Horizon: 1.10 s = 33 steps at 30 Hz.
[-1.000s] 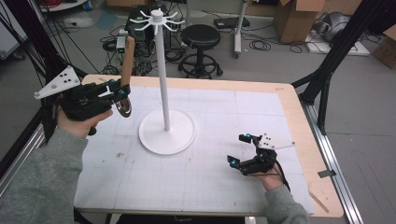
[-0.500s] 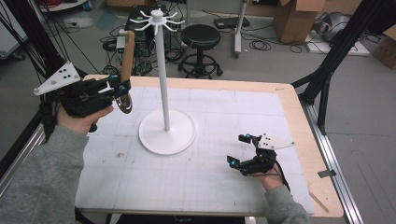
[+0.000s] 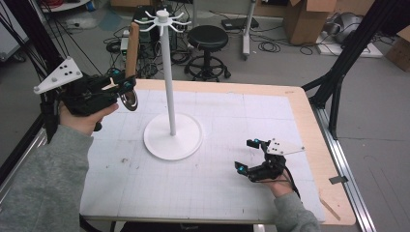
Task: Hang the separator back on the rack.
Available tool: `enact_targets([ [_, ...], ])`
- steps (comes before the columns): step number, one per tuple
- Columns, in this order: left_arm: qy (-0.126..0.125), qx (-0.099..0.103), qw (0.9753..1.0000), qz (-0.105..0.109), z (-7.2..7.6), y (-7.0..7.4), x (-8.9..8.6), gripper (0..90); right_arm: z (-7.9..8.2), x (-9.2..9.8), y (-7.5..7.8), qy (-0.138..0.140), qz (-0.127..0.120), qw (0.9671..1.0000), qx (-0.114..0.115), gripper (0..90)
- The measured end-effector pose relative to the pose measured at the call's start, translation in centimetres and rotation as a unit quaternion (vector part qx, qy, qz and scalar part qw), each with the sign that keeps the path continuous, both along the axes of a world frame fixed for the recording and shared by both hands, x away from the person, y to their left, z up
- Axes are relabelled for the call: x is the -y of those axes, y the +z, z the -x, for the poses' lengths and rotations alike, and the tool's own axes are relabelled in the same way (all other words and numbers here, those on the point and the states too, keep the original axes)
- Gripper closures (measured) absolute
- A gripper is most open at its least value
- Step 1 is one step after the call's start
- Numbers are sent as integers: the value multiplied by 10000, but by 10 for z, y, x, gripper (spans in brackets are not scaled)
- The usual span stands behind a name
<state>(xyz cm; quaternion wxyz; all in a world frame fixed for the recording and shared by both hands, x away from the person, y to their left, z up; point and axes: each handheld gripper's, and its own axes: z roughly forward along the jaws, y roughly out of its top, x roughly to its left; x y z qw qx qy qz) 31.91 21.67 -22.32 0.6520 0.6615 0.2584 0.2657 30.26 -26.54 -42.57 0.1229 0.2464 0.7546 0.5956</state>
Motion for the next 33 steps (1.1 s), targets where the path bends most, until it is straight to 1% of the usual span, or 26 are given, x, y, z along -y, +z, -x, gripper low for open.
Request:
enact_targets([
  [6, 48, -43, 9999, -98, -3, 0, 5, 694, 0, 0, 0, 6, 3, 10000, 4, 22],
  [12, 85, -102, 9999, -96, -6, -1, 7, 694, 0, 0, 0, -4, 5, 10000, 3, 22],
  [17, 122, -141, 9997, -160, -9, -2, 7, 693, 0, 0, 0, 3, 10, 10000, -5, 22],
  [19, 127, -148, 9997, -133, -9, -3, 8, 694, 0, 0, 0, 10, 11, 10000, 15, 22],
  [27, 139, -207, 9996, -147, -13, -5, 12, 693, 0, 1, 0, 12, 5, 10000, 3, 22],
  [33, 138, -210, 9995, -166, -15, -6, 15, 693, 0, 1, 0, 4, 6, 10000, 5, 22],
])
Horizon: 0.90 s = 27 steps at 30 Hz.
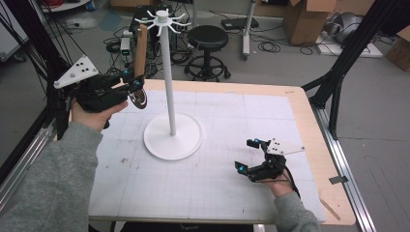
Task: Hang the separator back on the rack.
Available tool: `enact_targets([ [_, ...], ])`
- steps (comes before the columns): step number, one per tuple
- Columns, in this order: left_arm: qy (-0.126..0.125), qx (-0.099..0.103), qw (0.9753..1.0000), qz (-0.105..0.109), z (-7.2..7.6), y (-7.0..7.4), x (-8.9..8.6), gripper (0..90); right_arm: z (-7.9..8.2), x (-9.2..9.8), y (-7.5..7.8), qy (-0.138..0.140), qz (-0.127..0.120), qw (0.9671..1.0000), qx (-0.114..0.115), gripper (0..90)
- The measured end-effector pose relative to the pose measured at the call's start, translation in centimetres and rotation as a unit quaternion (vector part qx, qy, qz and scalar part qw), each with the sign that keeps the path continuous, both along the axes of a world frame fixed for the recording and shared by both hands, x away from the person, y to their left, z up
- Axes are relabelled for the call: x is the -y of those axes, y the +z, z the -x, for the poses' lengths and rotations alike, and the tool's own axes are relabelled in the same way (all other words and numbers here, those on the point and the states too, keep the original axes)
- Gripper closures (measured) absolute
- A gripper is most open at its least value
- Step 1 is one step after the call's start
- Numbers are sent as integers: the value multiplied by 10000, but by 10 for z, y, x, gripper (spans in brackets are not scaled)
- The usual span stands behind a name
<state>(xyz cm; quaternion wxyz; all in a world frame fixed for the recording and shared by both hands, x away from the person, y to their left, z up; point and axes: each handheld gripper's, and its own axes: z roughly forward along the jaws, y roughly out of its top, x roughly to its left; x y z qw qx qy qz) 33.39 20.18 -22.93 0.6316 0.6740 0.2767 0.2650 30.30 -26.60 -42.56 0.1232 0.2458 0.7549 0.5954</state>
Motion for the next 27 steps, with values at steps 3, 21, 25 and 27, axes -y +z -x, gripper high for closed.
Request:
enact_targets([
  [3, 6, -18, 10000, 28, -2, -1, 3, 692, 0, 0, 0, 1, 4, 10000, 10, 22],
  [21, 4, 9, 10000, 40, -2, -12, 10, 539, 0, 0, 0, 7, -5, 10000, 17, 22],
  [25, -91, -23, 10000, 27, -1, -18, 8, 487, 0, 0, 0, 0, 7, 10000, -1, 22],
  [27, -120, -45, 9999, 16, -1, -23, 6, 454, -1, 0, 0, 7, -6, 10000, -4, 22],
])
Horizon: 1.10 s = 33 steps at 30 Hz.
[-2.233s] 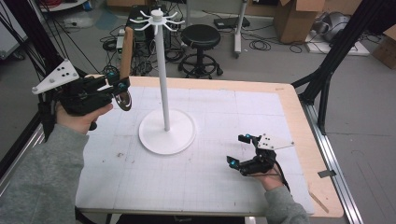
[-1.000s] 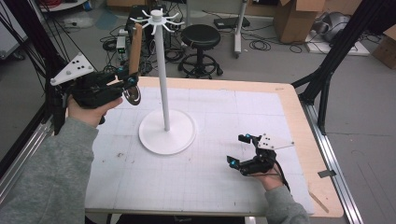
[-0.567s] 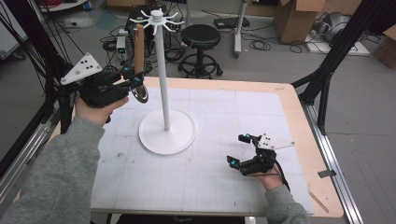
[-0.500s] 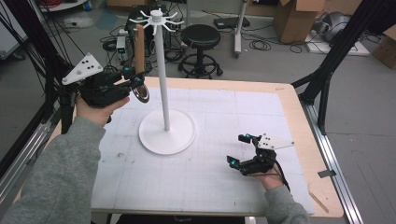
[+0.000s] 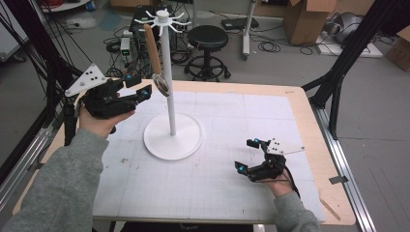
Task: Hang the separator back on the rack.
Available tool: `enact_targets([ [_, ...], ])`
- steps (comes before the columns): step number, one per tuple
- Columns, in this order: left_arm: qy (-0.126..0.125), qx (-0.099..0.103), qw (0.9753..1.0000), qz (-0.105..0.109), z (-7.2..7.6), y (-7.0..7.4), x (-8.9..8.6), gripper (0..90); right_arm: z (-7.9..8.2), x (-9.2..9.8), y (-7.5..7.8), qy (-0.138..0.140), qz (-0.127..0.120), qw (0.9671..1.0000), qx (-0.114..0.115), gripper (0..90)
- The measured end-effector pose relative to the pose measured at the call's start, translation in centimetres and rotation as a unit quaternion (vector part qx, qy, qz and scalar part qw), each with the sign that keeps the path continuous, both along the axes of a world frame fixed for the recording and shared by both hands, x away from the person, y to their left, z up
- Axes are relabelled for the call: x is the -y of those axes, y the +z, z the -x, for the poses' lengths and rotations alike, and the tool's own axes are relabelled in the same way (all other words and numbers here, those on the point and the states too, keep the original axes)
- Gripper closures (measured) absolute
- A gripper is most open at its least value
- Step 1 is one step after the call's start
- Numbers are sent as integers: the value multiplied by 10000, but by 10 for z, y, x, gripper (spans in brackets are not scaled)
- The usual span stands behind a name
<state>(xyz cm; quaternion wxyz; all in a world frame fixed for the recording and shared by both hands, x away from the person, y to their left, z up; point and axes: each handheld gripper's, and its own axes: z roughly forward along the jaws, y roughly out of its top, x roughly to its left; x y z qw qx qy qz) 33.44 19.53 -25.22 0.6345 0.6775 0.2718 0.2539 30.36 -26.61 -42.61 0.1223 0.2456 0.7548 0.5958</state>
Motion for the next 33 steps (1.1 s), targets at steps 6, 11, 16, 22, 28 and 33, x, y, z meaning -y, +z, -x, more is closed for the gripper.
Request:
enact_targets([
  [6, -36, 4, 9999, -117, 1, -14, -2, 334, -1, 0, -1, 2, -4, 10000, -34, 22],
  [11, 44, -99, 9997, -207, 5, -25, 1, 328, -1, 1, -1, -5, 3, 10000, -53, 22],
  [16, 30, -34, 9997, -250, 9, -35, 0, 285, -2, 1, -1, 0, -18, 10000, -9, 22],
  [22, 197, -251, 9982, -499, 8, -45, 2, 215, -3, 1, -2, 24, -29, 10000, -29, 22],
  [28, 58, -341, 9982, -495, 11, -56, -2, 187, -2, 0, -1, 38, 7, 10000, -44, 22],
  [33, 85, -412, 9979, -485, 14, -70, -8, 186, -2, 0, -2, 43, 17, 10000, -34, 22],
])
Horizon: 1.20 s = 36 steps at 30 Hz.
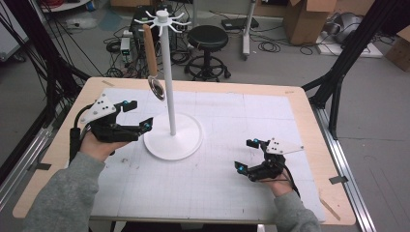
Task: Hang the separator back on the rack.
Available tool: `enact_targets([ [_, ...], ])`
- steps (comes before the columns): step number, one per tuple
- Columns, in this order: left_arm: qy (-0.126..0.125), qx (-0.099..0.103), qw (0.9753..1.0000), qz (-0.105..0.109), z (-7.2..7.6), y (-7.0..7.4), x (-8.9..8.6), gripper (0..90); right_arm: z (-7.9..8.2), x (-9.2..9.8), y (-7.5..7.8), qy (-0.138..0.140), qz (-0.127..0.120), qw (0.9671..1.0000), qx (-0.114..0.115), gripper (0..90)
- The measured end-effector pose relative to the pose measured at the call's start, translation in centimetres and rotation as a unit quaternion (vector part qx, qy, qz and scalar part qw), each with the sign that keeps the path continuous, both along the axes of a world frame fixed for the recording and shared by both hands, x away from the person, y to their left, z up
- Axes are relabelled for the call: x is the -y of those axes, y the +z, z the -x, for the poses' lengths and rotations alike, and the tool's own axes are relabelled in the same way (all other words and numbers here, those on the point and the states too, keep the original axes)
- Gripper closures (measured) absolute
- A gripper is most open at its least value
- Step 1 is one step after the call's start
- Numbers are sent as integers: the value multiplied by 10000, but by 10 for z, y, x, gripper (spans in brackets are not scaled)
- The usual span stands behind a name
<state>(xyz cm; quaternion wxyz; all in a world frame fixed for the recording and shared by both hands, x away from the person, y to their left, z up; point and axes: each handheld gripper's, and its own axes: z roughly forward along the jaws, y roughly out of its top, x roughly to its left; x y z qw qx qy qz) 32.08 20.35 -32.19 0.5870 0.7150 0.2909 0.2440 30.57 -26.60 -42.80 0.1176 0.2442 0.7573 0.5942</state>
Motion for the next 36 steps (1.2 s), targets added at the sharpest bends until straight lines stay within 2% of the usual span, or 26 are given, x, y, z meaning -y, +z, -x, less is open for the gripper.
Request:
enact_targets([
  [2, -9, -54, 10000, 81, 1, -9, -2, 185, 0, 0, 0, 3, 3, 10000, -3, 22],
  [5, 11, -177, 9998, 30, 1, -21, -4, 184, 0, 0, 0, 0, 15, 10000, -21, 22],
  [7, 0, -180, 9998, 31, 3, -27, -4, 184, 1, -1, 0, -1, 24, 10000, -28, 22],
  [10, -107, -208, 9997, 102, 6, -31, -4, 184, 1, -1, 0, -6, 46, 10000, -9, 22],
  [14, -220, -204, 9995, -25, 10, -32, -1, 181, 2, -1, 1, -9, 60, 10000, 33, 22],
  [17, -310, -171, 9994, 41, 13, -36, -1, 180, 2, -1, 1, -19, 60, 10000, 40, 22],
  [19, -291, -174, 9994, 6, 15, -41, -2, 181, 3, -1, 1, -21, 72, 10000, 28, 22],
  [24, -216, -309, 9993, 5, 16, -55, -6, 181, 3, -1, 1, -22, 85, 10000, 47, 22],
  [26, -134, -382, 9992, -57, 16, -59, -7, 183, 3, -1, 1, -24, 91, 9999, 49, 22],
  [28, -170, -379, 9991, -71, 17, -63, -9, 183, 3, -1, 1, -40, 80, 10000, 31, 22],
  [30, -130, -510, 9985, -161, 18, -65, -11, 181, 3, -1, 1, -43, 82, 10000, 30, 22],
  [33, -151, -438, 9989, -108, 21, -71, -14, 181, 3, -1, 2, -46, 78, 10000, 42, 22],
  [36, -115, -495, 9987, -105, 23, -78, -17, 179, 3, 0, 2, -58, 77, 9999, 70, 22],
])
